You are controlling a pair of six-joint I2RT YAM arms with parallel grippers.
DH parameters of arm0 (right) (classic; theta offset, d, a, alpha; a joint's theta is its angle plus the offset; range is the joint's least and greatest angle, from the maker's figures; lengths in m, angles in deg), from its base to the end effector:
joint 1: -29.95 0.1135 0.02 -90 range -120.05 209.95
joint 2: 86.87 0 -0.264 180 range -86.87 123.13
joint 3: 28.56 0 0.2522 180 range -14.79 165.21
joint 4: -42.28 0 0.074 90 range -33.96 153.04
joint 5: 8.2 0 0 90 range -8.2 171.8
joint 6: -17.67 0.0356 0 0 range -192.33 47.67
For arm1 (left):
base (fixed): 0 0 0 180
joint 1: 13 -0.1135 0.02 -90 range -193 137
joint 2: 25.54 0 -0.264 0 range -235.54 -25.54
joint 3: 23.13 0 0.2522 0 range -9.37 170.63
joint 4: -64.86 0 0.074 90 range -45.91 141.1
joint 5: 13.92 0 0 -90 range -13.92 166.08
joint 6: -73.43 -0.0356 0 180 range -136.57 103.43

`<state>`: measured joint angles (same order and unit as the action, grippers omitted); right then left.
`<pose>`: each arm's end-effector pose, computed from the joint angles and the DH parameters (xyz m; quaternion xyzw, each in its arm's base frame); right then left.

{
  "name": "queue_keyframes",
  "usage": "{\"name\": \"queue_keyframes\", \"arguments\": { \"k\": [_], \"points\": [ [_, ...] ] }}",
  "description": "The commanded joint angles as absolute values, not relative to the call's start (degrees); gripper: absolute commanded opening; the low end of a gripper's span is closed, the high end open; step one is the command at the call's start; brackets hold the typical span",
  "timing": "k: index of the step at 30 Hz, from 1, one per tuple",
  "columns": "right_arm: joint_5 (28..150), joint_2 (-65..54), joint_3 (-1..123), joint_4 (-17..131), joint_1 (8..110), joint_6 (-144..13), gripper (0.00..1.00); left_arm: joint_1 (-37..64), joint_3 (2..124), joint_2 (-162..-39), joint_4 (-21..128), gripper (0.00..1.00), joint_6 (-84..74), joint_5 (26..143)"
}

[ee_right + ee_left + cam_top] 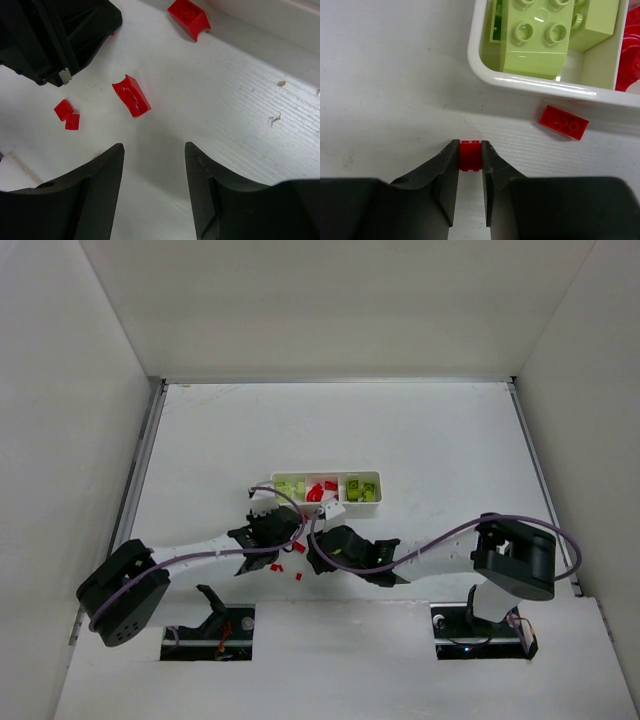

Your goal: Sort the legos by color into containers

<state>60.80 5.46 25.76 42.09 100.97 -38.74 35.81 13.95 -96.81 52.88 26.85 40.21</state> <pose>0.1142 0.2929 0.1562 -0.2074 0.8621 0.2421 0.3939 0.1573 -0.1481 0.1476 -0.0733 0.8871 -0.0579 0.4521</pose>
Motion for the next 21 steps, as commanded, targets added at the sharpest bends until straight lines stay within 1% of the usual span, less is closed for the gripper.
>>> {"name": "queue_keyframes", "arguments": {
  "k": [1,5,9,11,15,21],
  "points": [
    [60.7,6.8,28.4,38.9,101.6,-40.2,0.58,34.7,13.2,-92.1,52.6,0.17,28.3,39.9],
    [60.7,8.6,29.4,37.4,101.6,-41.9,0.58,33.5,12.3,-82.2,49.5,0.16,28.4,41.1],
    [60.7,10.5,31.3,36.4,101.6,-43.3,0.63,30.7,12.5,-72.5,46.2,0.16,28.8,44.7],
    [60.7,11.9,32.7,36.4,101.4,-44.0,0.64,28.7,13.0,-69.1,45.0,0.16,28.9,47.2],
    [60.7,14.4,35.2,36.9,101.3,-45.3,0.64,25.5,13.9,-66.1,45.3,0.16,29.1,50.9],
    [60.5,17.7,37.6,37.4,101.3,-47.2,0.62,22.2,15.4,-66.4,48.9,0.16,28.8,55.8]
  ]
}}
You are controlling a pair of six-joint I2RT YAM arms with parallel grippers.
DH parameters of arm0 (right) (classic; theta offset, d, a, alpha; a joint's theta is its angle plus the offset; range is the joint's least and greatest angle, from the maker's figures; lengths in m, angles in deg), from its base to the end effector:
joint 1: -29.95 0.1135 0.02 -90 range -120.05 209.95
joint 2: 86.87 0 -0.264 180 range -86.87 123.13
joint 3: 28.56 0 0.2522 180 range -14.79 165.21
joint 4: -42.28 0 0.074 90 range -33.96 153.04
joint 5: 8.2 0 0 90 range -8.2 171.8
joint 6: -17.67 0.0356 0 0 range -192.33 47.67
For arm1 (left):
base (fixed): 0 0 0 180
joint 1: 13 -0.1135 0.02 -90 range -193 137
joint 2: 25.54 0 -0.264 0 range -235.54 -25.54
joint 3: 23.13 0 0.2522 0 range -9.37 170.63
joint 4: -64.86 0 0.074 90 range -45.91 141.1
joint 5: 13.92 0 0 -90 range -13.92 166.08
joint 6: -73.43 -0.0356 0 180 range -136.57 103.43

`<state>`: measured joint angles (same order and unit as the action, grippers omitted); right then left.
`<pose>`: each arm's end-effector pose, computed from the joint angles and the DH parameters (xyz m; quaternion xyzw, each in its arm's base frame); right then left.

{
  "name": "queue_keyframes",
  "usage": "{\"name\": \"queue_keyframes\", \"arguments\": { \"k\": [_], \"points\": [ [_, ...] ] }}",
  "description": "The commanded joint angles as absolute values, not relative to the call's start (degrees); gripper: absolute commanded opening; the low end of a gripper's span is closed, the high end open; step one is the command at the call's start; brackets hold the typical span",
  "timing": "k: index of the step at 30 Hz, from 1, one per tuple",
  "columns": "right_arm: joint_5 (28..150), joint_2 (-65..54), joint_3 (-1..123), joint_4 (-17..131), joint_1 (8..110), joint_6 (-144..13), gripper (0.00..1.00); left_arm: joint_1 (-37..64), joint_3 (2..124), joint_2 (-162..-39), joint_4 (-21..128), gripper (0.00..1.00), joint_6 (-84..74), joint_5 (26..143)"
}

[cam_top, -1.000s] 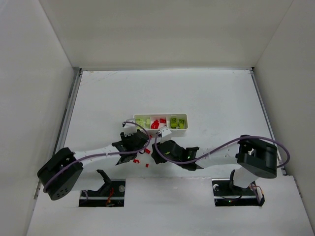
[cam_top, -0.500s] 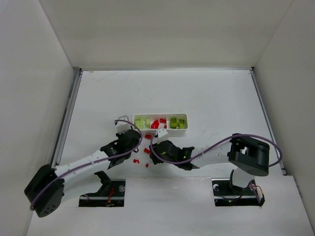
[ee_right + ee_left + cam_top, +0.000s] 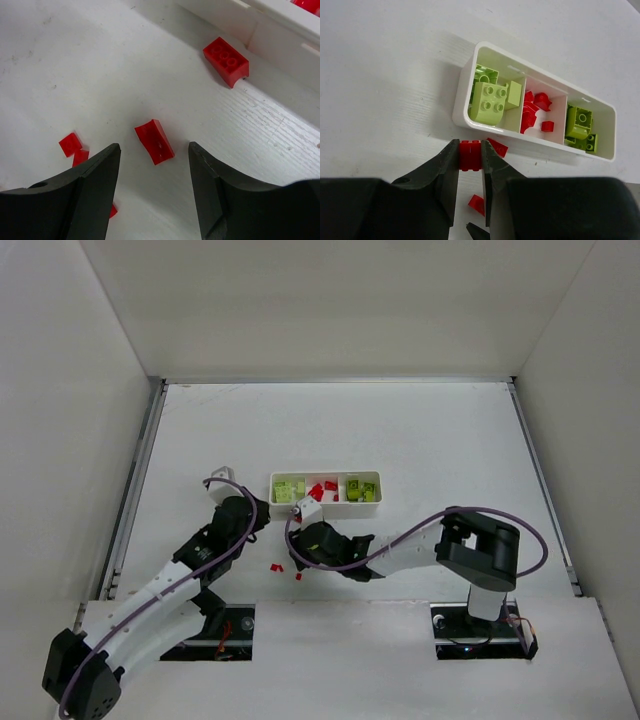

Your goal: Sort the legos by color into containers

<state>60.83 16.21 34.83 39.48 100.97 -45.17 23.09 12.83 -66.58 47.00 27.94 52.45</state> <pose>0.1290 0.3359 0.1452 -0.2530 0.8463 0.2256 0.4109 0.1460 -0.0888 0.2230 -0.1727 0.8054 -0.2195 0.5227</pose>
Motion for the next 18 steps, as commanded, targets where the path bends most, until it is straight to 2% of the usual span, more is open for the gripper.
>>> {"name": "queue_keyframes", "arguments": {
  "k": [1,7,11,13,18],
  "points": [
    [60.4,18.1,37.9,37.7,101.3,-47.2,0.61,22.0,15.6,-66.8,49.6,0.16,28.9,56.4],
    [59.7,20.3,38.7,37.8,101.4,-47.0,0.51,22.4,17.2,-69.0,52.8,0.17,29.0,58.3],
    [58.7,20.2,38.6,37.9,101.4,-47.0,0.32,22.7,18.1,-71.1,54.4,0.17,29.0,58.5],
    [58.0,19.3,38.1,37.9,101.4,-46.8,0.26,23.2,18.3,-72.4,55.7,0.17,29.0,58.9],
    [56.0,10.6,32.9,37.5,101.4,-44.7,0.23,25.3,20.5,-78.4,60.2,0.17,29.1,60.3]
  ]
}}
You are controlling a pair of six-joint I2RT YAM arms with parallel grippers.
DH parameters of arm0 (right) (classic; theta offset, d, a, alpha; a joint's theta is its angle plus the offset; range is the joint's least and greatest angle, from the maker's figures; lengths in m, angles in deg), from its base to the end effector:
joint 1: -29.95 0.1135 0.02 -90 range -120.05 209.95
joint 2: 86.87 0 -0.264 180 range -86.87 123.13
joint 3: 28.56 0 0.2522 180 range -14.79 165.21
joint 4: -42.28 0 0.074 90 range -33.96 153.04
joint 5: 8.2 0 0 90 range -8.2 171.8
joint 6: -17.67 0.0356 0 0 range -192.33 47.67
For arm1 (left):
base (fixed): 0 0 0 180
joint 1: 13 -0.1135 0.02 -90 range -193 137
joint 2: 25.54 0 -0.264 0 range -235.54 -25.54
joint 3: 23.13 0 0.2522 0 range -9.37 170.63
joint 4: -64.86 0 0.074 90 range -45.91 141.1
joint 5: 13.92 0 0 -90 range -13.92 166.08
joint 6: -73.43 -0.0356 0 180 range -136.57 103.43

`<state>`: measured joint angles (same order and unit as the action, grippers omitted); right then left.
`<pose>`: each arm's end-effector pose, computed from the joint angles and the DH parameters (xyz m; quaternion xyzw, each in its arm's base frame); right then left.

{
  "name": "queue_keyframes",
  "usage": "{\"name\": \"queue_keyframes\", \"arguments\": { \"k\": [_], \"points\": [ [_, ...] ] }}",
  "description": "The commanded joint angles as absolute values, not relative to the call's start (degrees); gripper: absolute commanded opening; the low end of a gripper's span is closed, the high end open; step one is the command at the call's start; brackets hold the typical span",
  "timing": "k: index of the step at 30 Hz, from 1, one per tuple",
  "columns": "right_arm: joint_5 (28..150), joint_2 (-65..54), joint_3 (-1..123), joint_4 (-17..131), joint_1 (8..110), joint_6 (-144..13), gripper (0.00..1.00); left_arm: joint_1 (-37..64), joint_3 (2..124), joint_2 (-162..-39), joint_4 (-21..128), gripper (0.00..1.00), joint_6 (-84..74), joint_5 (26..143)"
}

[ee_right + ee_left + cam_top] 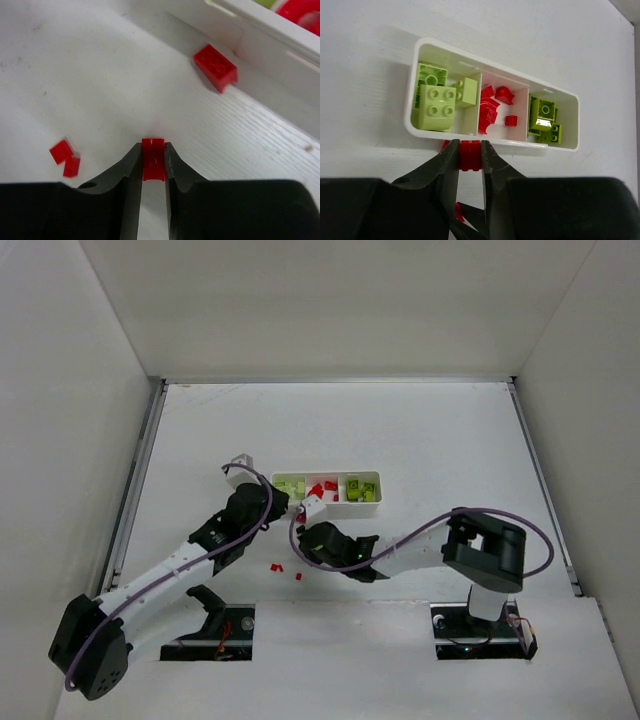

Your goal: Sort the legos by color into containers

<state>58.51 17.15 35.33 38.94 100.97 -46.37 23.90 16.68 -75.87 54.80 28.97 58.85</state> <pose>0.1311 0.3380 0.1432 -0.2520 0.8435 0.2088 0.4258 0.1667 -0.1120 0.2327 -0.1463 0.8040 -0.2784 0.5046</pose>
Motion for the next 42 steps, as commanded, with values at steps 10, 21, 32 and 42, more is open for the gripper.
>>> {"name": "queue_keyframes", "arguments": {
  "k": [10,21,32,42],
  "points": [
    [52.5,-13.6,17.4,39.8,98.5,-38.1,0.23,30.6,28.8,-97.2,68.9,0.18,26.2,61.0],
    [60.4,-17.5,18.7,37.9,86.5,-36.7,0.24,30.5,32.4,-106.5,71.4,0.36,25.2,59.5],
    [62.1,0.6,31.2,34.4,82.6,-38.7,0.24,30.5,23.2,-92.0,67.8,0.40,23.6,55.7],
    [60.6,8.9,38.5,34.5,81.8,-39.7,0.38,39.2,14.4,-83.5,59.8,0.47,26.8,45.9]
  ]
}}
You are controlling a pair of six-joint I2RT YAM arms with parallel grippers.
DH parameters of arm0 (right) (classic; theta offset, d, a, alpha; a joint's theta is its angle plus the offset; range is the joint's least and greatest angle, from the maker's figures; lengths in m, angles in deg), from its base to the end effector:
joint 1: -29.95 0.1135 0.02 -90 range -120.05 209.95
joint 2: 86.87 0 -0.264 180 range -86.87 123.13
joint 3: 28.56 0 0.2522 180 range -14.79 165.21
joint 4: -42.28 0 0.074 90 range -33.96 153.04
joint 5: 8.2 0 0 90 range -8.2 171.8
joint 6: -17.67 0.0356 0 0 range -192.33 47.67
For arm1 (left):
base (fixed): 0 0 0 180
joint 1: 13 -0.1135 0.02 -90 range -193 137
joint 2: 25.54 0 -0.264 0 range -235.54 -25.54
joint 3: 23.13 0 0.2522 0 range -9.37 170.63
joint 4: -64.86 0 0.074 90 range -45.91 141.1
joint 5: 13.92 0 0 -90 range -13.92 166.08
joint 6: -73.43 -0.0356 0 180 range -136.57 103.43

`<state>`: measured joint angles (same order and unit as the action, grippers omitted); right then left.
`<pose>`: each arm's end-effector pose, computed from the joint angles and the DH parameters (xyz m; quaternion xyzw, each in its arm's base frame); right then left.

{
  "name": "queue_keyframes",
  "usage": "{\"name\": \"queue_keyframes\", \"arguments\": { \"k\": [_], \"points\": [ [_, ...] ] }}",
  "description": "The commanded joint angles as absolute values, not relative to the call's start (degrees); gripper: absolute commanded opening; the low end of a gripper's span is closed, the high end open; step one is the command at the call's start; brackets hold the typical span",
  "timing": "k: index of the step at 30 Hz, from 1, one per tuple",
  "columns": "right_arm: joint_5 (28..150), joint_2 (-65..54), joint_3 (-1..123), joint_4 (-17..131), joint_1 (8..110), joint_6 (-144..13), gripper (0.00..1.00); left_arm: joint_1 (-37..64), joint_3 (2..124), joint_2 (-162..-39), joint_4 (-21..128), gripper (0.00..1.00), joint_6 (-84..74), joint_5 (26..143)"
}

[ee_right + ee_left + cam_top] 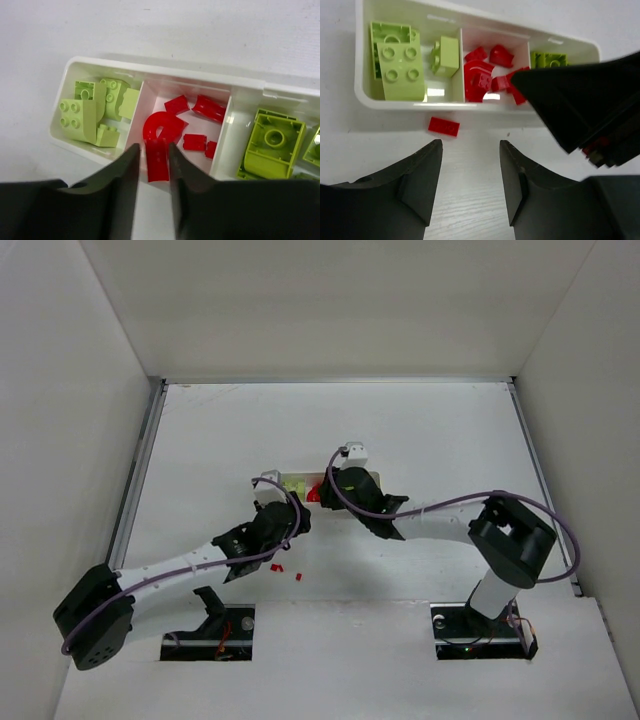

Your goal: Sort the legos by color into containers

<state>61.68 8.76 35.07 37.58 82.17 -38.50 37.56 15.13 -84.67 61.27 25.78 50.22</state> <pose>0.2273 0.2733 0.1933 -0.0447 0.8446 0.2405 0.4763 0.1497 -0.1575 0.2063 -0.0621 0.8261 -0.2528 0.4998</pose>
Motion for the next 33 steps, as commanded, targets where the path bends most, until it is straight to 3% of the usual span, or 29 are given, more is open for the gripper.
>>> {"name": "queue_keyframes", "arguments": {
  "k": [1,3,5,20,33],
  "points": [
    [60.5,8.9,38.6,34.7,81.8,-39.8,0.44,39.9,14.4,-84.2,59.7,0.49,26.8,45.7],
    [60.5,8.5,38.8,34.8,81.9,-40.2,0.55,40.7,14.9,-86.5,59.7,0.52,26.5,45.0],
    [60.4,7.7,38.4,34.7,81.9,-40.2,0.57,41.6,15.5,-89.8,60.4,0.54,26.0,44.5],
    [56.9,-7.6,26.6,34.3,85.6,-38.4,0.58,40.0,16.9,-102.2,68.8,0.55,23.0,42.6],
    [56.9,-10.1,25.0,34.2,86.1,-38.6,0.57,40.5,19.5,-109.0,71.0,0.47,21.3,40.0]
  ]
}}
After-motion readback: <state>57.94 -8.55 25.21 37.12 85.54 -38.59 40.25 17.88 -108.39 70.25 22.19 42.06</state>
